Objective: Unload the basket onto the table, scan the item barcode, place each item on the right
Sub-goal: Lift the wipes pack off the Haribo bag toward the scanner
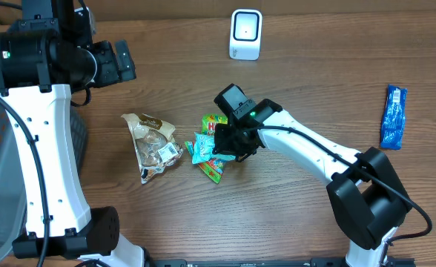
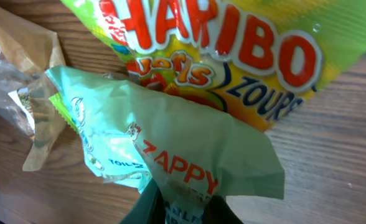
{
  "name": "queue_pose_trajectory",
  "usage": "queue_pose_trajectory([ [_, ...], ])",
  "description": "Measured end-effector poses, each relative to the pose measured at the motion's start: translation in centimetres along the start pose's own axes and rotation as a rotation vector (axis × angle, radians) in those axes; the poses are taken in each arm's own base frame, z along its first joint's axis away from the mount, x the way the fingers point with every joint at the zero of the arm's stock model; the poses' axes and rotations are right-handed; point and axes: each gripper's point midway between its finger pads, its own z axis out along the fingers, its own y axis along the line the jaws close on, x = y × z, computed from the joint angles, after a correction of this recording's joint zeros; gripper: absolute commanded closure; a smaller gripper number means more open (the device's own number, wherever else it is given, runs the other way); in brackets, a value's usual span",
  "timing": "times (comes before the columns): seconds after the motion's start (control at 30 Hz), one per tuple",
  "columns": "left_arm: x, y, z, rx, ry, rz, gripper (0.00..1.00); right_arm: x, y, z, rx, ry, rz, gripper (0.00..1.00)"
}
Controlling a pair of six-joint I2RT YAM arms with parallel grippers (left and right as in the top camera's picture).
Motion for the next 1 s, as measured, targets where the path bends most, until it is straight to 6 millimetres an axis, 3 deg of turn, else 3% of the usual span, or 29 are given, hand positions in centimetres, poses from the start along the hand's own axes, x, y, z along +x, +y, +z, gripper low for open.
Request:
queue_pose_trajectory([
  [0.17, 0.0, 0.0, 0.0, 0.000, 0.000, 0.000, 0.00, -0.3, 0.3, -1.7, 0.021, -0.009, -0.034, 0.96],
  [0.3, 0.0, 0.0, 0.0, 0.000, 0.000, 0.000, 0.00, -1.5, 0.1, -5.0, 0.066, -0.082, -0.059, 0.96],
  [0.6, 0.0, 0.0, 0.0, 0.000, 0.000, 0.000, 0.00, -7.1, -10.0, -12.9, 0.613, -0.451, -0.014, 0.96],
  [0.77, 0.0, 0.0, 0.0, 0.000, 0.000, 0.000, 0.00, -9.5, -12.9, -17.5, 0.880, -0.653, -0.012, 0.96],
  [0.87, 0.0, 0.0, 0.0, 0.000, 0.000, 0.000, 0.00, -10.5, -14.5, -18.9, 0.986, -0.706, -0.005, 0.96],
  [1.0, 0.0, 0.0, 0.0, 0.000, 0.000, 0.000, 0.00, -12.0, -18.1, -18.5, 1.125, -0.656, -0.013, 0.96],
])
